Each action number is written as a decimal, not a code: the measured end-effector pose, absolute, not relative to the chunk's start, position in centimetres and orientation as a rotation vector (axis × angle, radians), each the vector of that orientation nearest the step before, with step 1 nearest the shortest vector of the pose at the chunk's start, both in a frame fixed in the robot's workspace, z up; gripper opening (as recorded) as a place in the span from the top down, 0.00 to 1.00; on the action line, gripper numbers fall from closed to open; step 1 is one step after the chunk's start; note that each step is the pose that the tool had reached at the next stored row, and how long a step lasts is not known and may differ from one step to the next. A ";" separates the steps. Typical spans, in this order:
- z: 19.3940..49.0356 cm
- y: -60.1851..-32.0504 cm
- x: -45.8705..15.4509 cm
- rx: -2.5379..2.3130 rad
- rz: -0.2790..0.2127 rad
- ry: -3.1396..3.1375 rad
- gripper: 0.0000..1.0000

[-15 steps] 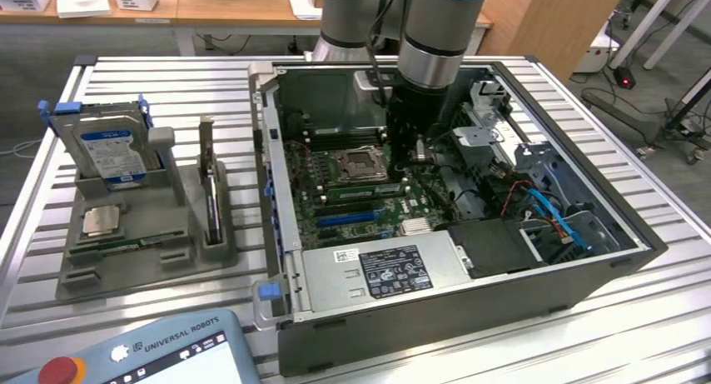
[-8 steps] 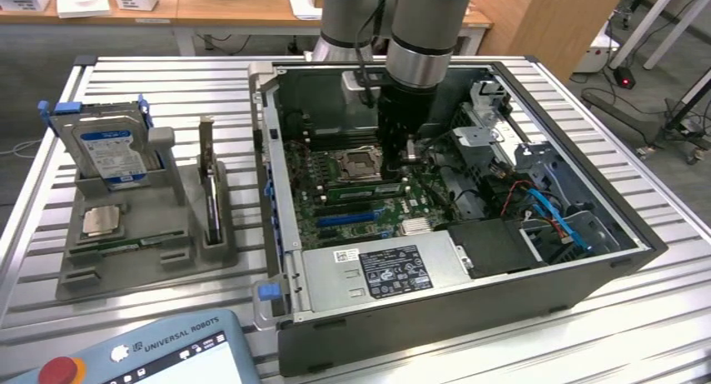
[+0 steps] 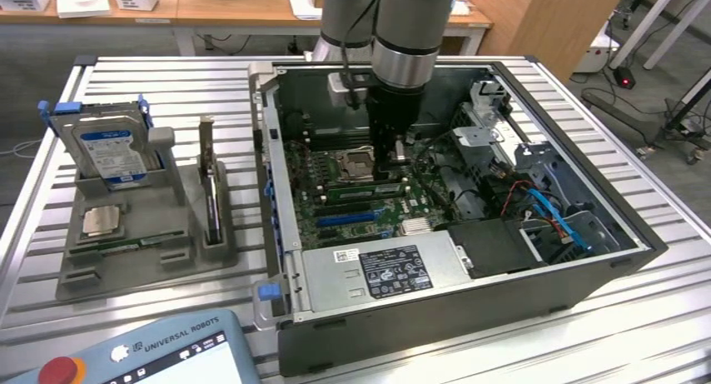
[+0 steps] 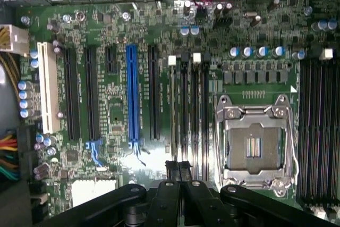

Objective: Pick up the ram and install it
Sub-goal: 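Press down the ram until it locks into place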

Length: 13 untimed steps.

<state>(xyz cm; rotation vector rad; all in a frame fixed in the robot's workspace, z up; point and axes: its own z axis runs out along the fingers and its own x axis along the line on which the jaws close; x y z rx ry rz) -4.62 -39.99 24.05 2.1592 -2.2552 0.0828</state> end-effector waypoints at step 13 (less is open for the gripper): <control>24.1 -40.0 -6.4 2.171 0.120 -2.269 0.90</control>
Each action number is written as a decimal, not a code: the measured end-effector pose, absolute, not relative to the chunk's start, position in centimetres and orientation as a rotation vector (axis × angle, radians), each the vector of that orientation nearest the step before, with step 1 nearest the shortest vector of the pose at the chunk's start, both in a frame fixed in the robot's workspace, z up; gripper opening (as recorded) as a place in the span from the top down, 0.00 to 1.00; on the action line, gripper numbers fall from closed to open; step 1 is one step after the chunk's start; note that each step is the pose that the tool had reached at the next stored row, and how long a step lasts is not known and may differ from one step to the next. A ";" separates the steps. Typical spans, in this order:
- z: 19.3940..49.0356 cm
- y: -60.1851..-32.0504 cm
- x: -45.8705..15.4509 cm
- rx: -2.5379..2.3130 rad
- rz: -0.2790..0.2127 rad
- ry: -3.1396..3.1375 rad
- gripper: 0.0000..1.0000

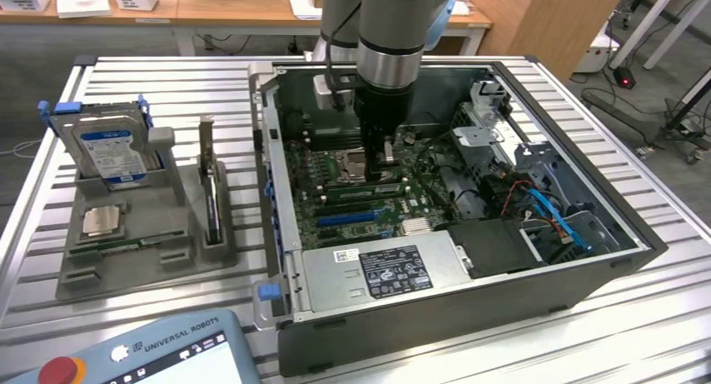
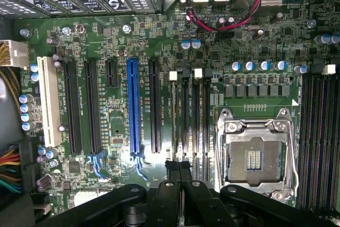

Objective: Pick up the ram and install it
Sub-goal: 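Press down the ram until it locks into place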

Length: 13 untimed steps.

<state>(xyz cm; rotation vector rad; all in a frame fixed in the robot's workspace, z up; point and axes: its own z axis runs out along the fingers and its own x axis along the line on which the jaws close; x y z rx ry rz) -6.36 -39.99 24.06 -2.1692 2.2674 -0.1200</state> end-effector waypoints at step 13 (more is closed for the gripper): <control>24.1 -40.0 -6.4 -2.175 -0.132 2.272 0.90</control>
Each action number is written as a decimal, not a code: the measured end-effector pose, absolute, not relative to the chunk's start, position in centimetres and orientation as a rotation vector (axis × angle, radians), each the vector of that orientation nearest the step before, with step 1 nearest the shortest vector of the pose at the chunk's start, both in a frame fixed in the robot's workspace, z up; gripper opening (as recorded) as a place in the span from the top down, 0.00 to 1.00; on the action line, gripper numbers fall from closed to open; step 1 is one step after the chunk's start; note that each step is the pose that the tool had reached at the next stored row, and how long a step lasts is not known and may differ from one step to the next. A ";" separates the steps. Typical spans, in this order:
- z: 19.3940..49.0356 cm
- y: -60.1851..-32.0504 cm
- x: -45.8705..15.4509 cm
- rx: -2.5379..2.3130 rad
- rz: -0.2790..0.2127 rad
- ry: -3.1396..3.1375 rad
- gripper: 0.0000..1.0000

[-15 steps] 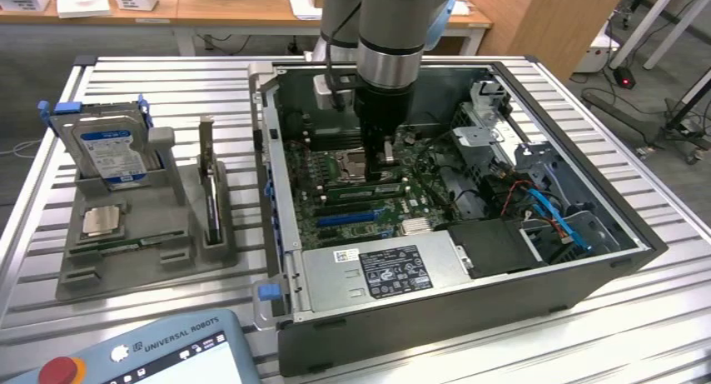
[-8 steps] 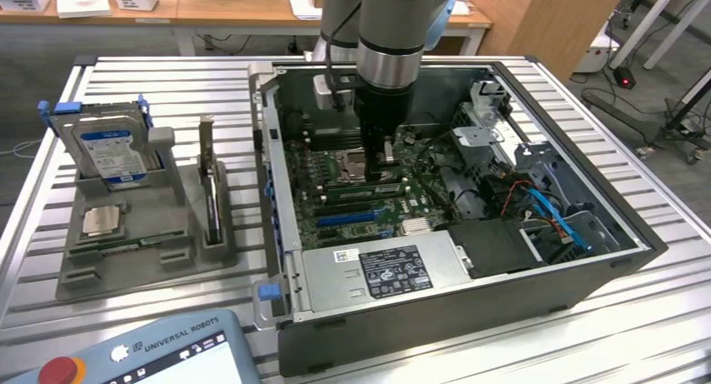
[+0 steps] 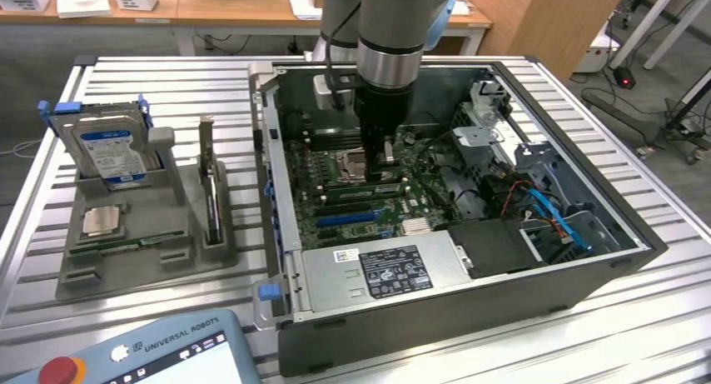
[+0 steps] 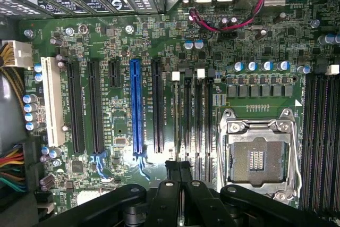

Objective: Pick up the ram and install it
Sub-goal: 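Press down the ram until it locks into place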

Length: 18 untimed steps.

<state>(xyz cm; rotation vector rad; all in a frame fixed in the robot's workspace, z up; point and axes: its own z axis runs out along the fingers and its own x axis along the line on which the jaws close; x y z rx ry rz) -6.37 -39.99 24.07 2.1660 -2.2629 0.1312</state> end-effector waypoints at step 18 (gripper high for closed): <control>23.7 -40.0 -6.1 2.152 0.093 -2.246 0.90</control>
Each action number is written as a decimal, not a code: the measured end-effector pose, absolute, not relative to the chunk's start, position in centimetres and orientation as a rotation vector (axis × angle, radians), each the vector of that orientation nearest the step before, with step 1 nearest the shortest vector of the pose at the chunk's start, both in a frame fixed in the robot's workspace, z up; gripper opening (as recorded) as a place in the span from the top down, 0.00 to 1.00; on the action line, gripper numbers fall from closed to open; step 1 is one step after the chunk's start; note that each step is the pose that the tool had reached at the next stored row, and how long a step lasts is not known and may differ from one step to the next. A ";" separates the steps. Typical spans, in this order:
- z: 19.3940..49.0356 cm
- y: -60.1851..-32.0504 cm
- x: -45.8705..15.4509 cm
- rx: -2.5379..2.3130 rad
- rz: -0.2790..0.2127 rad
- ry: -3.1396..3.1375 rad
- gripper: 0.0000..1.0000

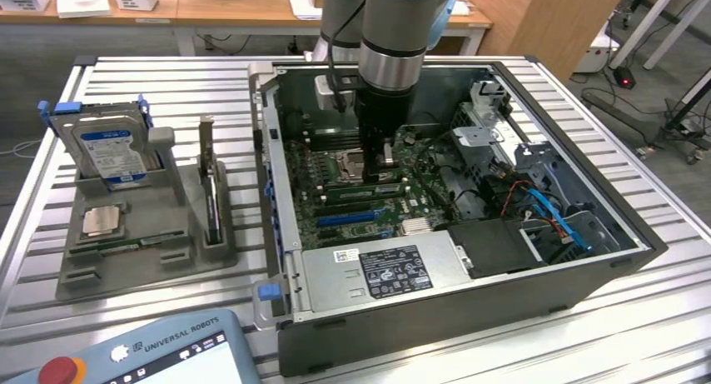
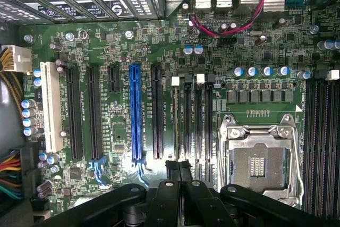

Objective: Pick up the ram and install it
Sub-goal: 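Press down the ram until it locks into place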

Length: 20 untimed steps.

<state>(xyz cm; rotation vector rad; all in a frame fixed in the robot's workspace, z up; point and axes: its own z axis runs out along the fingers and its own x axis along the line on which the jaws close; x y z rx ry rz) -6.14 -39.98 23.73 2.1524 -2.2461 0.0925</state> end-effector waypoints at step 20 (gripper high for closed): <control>23.5 -40.0 -6.2 2.151 0.090 -2.245 0.90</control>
